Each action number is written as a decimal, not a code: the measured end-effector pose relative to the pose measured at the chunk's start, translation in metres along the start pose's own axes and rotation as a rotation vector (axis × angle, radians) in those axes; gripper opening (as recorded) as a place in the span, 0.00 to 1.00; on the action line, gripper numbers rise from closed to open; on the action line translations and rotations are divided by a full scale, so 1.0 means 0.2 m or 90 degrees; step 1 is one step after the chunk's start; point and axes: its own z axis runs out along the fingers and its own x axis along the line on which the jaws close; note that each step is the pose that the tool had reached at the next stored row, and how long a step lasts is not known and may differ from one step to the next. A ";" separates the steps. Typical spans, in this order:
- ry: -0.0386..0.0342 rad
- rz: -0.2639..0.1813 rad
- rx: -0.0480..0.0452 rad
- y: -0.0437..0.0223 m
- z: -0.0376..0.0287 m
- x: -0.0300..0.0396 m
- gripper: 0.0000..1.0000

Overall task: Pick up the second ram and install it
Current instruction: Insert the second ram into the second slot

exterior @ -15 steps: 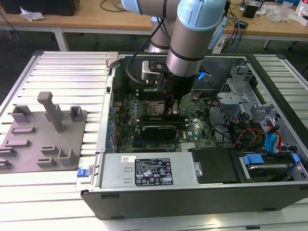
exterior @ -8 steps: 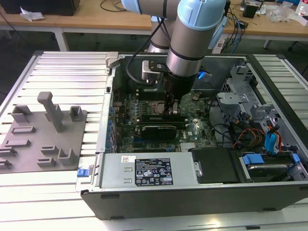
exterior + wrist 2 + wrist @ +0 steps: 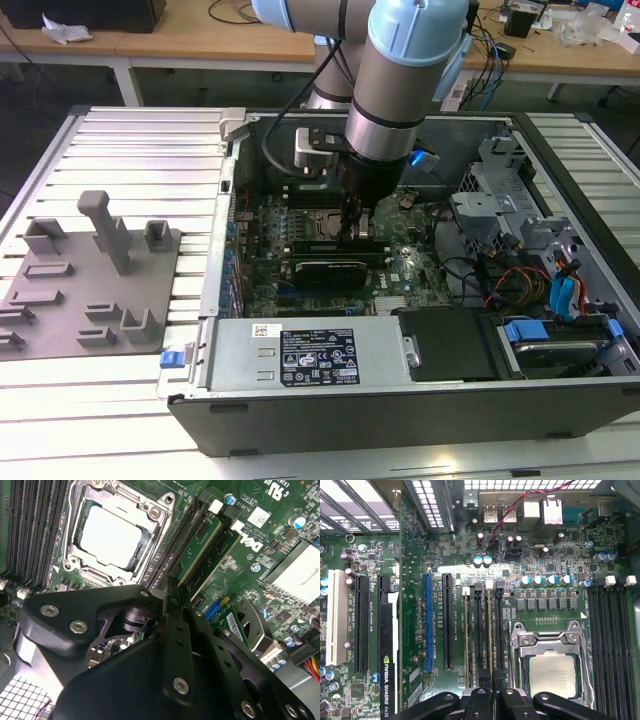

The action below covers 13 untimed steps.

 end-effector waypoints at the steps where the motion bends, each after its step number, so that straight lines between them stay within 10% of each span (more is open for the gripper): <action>1: 0.0001 0.000 0.0000 0.000 0.001 0.000 0.13; 7: 0.0001 0.000 0.0000 0.001 -0.006 0.000 0.21; 13: 0.0025 0.000 0.0003 0.020 -0.200 -0.035 0.11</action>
